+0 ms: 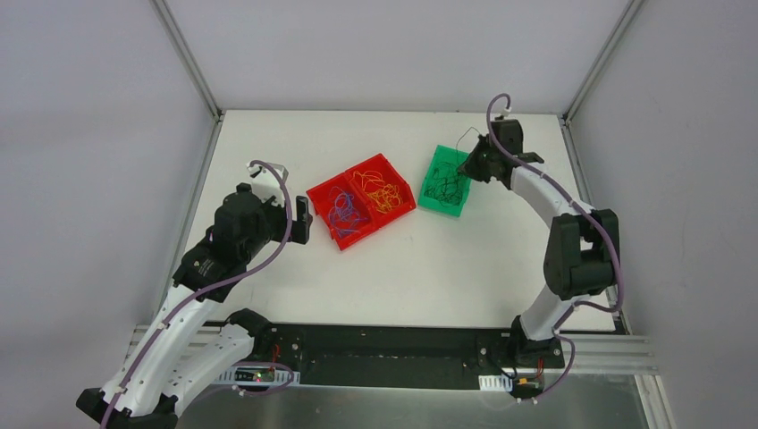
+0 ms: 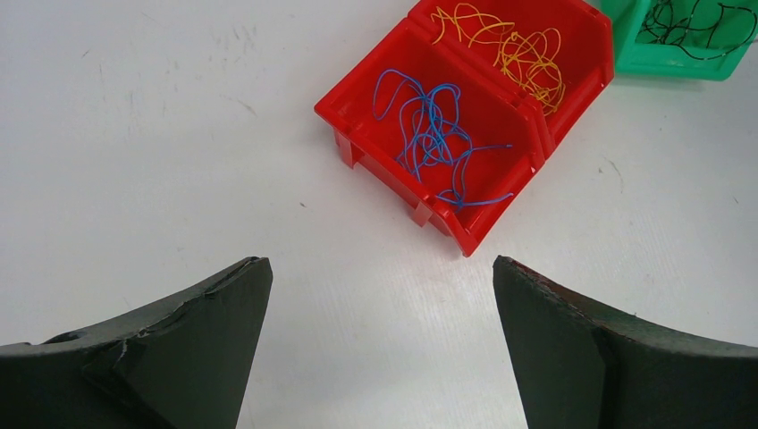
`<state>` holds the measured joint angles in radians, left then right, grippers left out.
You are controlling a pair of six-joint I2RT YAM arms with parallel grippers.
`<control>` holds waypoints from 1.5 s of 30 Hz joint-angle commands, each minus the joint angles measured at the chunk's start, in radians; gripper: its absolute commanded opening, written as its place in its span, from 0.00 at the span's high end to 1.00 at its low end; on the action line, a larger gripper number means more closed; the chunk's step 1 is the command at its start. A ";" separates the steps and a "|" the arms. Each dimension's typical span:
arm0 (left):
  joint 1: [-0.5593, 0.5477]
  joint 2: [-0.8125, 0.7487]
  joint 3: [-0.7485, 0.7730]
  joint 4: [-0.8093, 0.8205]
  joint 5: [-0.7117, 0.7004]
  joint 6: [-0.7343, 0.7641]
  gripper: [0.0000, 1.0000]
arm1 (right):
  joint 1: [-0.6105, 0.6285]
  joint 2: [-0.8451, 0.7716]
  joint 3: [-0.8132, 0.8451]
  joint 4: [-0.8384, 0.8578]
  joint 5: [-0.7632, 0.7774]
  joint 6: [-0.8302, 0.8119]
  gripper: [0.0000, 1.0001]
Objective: Untangle the cables
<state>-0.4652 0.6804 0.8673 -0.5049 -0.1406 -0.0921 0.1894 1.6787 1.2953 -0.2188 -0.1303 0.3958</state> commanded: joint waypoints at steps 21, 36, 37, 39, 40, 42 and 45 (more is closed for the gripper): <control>-0.006 -0.014 -0.016 0.039 -0.004 0.009 0.01 | 0.173 0.584 0.504 -0.630 0.445 -0.188 1.00; -0.006 0.002 -0.012 0.039 0.002 0.008 0.01 | 0.254 0.268 0.472 -0.694 0.474 -0.160 0.66; -0.006 0.004 -0.012 0.039 0.004 0.007 0.01 | 0.255 0.271 0.503 -0.713 0.481 -0.165 0.66; -0.006 0.002 -0.013 0.039 0.005 0.007 0.01 | 0.254 0.279 0.554 -0.739 0.486 -0.175 0.64; -0.006 -0.002 -0.014 0.039 0.001 0.005 0.01 | 0.255 0.281 0.577 -0.750 0.489 -0.180 0.62; -0.006 -0.007 -0.015 0.039 -0.004 0.007 0.01 | 0.250 0.292 0.623 -0.767 0.495 -0.188 0.56; -0.006 -0.011 -0.017 0.039 -0.004 0.007 0.01 | 0.237 0.316 0.701 -0.798 0.497 -0.196 0.40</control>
<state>-0.4652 0.6819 0.8536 -0.4973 -0.1398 -0.0925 0.4412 1.9926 1.8896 -0.9264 0.3332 0.2218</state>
